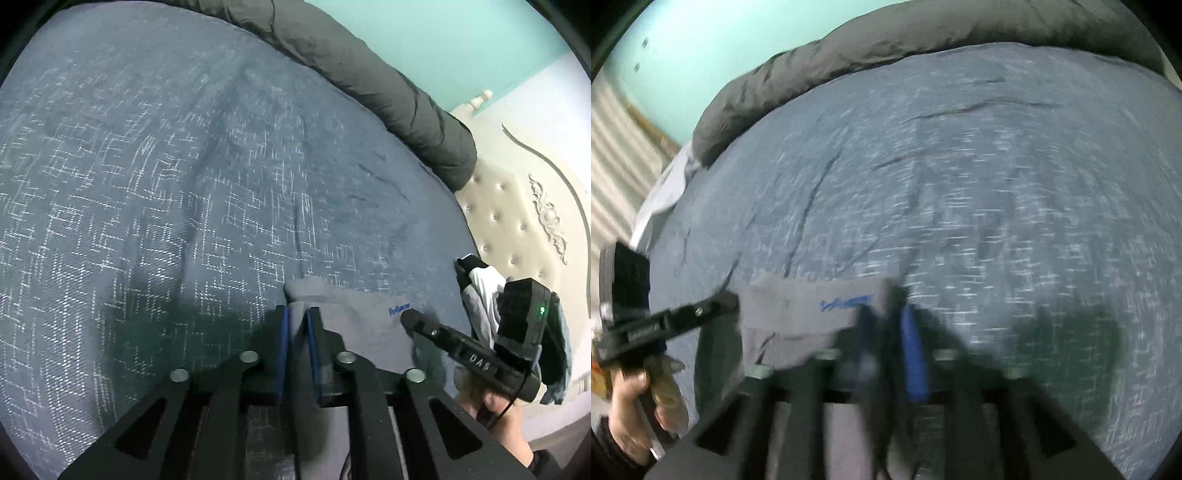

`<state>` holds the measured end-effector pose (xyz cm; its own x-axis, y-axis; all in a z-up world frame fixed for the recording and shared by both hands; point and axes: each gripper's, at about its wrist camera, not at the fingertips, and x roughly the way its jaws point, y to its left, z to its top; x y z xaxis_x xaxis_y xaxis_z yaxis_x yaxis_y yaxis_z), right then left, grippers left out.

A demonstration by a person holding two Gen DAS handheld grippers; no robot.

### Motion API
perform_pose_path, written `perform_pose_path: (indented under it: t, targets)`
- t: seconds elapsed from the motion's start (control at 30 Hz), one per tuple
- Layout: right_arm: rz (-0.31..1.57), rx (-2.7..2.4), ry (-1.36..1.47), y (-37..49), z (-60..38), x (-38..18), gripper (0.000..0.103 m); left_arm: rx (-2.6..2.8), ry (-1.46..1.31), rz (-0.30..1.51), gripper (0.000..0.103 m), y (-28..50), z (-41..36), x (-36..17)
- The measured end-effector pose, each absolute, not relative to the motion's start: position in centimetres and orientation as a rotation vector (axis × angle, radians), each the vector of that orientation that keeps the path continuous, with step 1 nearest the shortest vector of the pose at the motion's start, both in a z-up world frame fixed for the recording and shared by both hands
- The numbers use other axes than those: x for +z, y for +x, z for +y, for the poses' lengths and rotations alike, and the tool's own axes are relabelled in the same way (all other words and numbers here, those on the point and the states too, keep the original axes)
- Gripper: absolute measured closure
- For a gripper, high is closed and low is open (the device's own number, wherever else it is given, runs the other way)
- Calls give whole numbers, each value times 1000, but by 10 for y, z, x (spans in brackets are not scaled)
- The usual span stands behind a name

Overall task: Fold clothes
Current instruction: 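Lift the folded grey garment with both grippers and carry it toward the clothes stack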

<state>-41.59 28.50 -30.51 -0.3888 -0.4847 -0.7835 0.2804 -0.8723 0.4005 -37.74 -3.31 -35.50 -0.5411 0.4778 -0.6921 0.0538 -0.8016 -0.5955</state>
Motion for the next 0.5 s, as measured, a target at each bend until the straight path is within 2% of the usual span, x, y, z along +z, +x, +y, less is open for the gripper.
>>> perform_pose_path:
  t: [0.07,0.1,0.4,0.43,0.47,0.5]
  targets:
    - [-357,-2251,1375,-420,293,-308,54,2410,-1330,-857,70,-376,-38,-353]
    - [-365,-2252,1380,-422,294,-309,54,2399,-1329,-861,68,-376,-38,-353]
    - [-289,-2203,1390,-430,281,-315,54,2339,-1343,-768,70,-387,-19,-361]
    - [-276,-2195,1388,-430,280,-315,55,2339,-1343,-754,82,-388,-17,-363]
    - [-250,-2187,1388,-430,278,-316,67,2339,-1339,-740,92,-389,-15,-364]
    - [-224,-2178,1389,-429,276,-317,79,2339,-1334,-726,93,-389,-13,-364]
